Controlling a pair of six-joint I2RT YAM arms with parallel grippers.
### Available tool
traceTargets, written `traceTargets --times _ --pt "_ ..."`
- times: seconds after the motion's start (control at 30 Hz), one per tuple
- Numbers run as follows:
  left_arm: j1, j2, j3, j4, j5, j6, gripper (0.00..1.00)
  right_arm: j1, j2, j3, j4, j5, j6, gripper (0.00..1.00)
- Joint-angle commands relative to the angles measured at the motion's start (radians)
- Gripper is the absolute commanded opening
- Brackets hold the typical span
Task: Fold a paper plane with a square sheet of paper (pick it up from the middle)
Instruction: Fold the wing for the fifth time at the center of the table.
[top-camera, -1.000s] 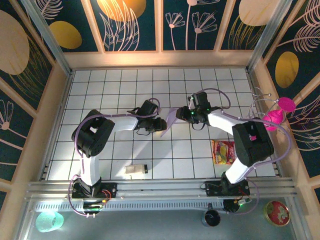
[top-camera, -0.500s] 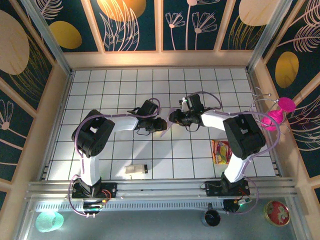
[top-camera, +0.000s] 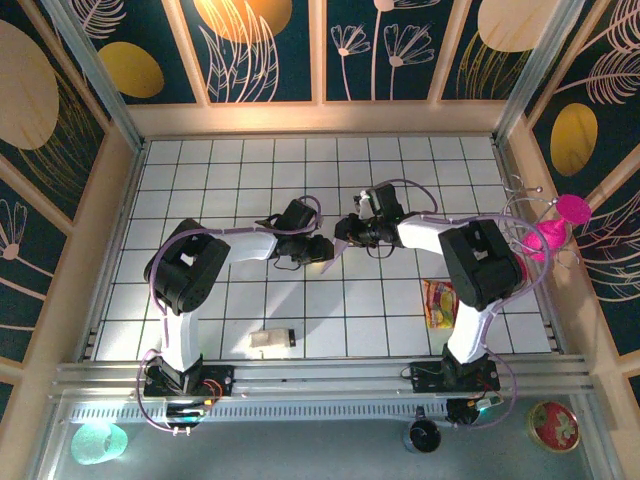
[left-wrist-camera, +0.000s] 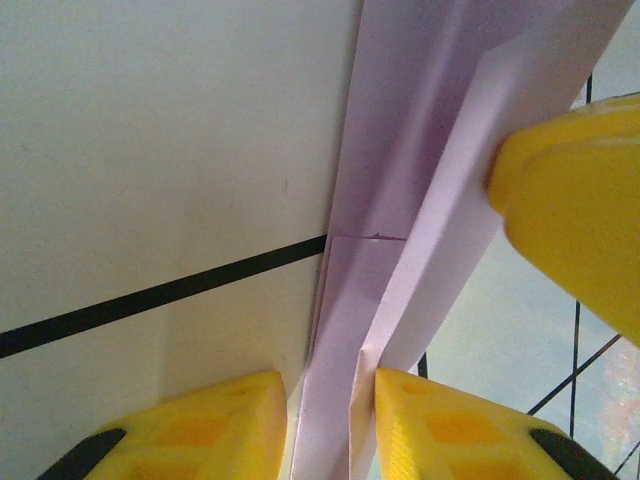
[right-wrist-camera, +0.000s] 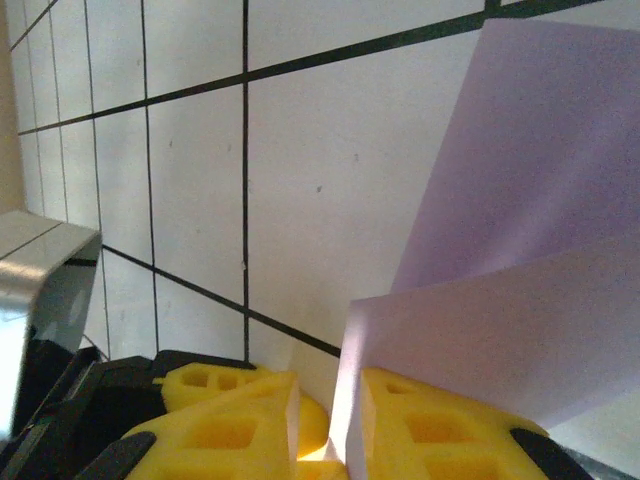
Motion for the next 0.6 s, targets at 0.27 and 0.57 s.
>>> traceTargets --times 0.27,0.57 --pt "-0.012 0.170 -0.052 -0.058 -0.147 0.051 0.31 0.007 0.036 0.039 -0.053 0.068 -0.003 0.23" --pt "-0.013 0.171 -0.057 -0.053 -0.141 0.053 0.29 0.007 0.053 0.042 -0.054 0.075 -0.004 0.22"
